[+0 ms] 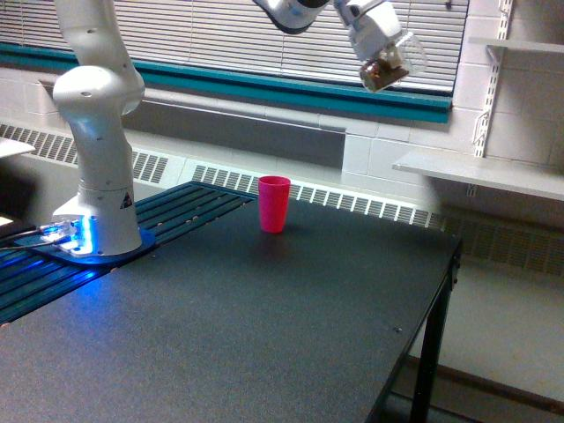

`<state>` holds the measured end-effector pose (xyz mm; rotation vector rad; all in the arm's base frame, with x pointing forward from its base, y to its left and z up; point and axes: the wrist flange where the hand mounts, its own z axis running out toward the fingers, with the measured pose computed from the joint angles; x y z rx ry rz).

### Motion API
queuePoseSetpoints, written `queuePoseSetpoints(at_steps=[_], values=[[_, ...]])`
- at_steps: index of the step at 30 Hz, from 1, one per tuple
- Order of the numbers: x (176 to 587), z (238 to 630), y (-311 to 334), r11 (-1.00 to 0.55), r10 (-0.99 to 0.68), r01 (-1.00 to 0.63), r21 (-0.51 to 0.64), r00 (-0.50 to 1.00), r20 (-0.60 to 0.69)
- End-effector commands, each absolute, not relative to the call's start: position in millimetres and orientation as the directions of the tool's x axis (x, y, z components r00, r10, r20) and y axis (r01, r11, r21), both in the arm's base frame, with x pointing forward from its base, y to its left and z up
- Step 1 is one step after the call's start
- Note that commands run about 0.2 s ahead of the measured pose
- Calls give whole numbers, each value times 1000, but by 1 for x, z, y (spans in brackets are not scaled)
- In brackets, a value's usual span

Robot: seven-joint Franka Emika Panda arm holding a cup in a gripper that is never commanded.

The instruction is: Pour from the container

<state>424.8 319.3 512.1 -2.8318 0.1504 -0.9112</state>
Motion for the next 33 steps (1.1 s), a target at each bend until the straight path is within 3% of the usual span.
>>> queuePoseSetpoints(at_steps=[1,10,33], values=[[383,512,343,-979,-151,-41,-200,805,574],[337,494,358,-986,-114,-19,-168,810,575],[269,478,350,-989,-123,-59,-133,821,558]])
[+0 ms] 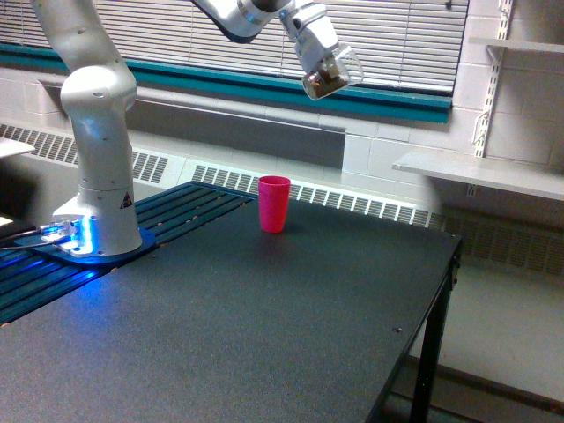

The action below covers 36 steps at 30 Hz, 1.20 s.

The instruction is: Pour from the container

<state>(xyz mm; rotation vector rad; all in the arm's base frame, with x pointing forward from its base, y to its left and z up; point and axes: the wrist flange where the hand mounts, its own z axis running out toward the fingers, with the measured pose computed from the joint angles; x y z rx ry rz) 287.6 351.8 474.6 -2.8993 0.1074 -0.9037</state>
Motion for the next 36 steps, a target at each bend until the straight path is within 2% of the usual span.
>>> queuePoseSetpoints(at_steps=[1,14,36], values=[[266,477,349,-989,-125,-61,-132,820,558],[247,473,324,-981,-181,-116,-155,830,527],[251,449,271,-962,-269,-214,-171,860,434]])
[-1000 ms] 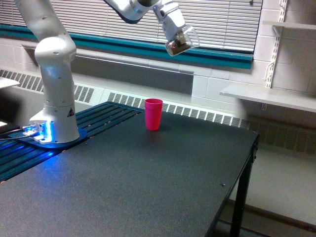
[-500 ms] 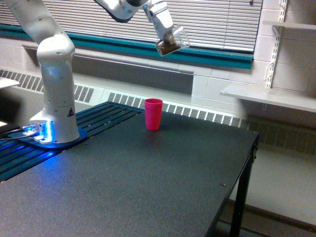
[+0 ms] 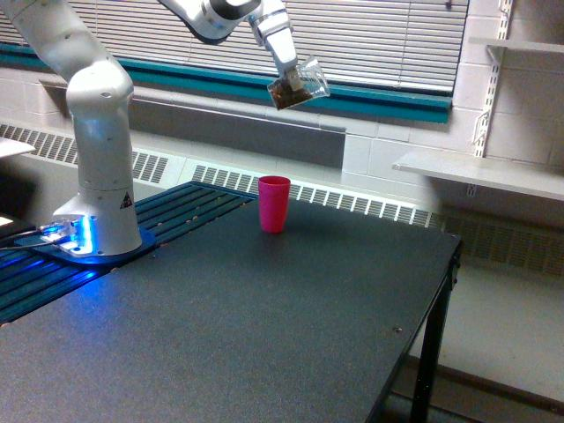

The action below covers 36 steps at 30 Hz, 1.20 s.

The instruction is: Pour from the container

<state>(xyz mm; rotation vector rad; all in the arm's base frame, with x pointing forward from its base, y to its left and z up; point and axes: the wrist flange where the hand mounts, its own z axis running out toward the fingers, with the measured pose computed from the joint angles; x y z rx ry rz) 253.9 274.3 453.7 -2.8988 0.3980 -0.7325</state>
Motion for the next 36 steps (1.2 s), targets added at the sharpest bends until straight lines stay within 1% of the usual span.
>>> queuePoseSetpoints(at_steps=[1,11,22,36], values=[[250,449,272,-961,-270,-216,-172,862,430],[246,440,285,-947,-316,-262,-189,868,384],[239,427,303,-932,-360,-314,-182,868,341],[228,426,305,-897,-441,-409,-167,840,316]])
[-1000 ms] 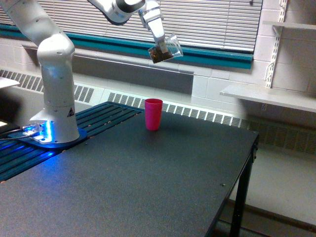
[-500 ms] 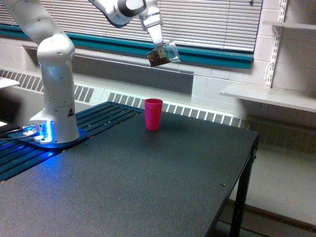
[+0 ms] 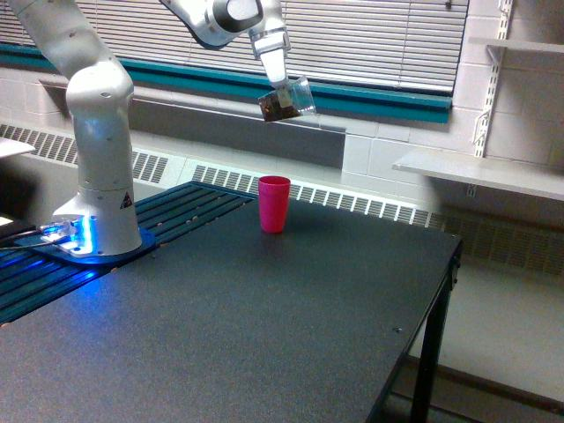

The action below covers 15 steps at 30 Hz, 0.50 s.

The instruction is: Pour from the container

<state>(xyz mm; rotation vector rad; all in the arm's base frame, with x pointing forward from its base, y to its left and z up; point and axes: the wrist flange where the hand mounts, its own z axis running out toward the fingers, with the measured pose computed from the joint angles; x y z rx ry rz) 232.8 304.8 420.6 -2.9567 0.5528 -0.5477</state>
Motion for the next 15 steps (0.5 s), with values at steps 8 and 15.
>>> queuePoseSetpoints(at_steps=[8,15], values=[[221,418,297,-865,-501,-473,-166,818,283],[213,410,296,-846,-534,-505,-171,806,258]])
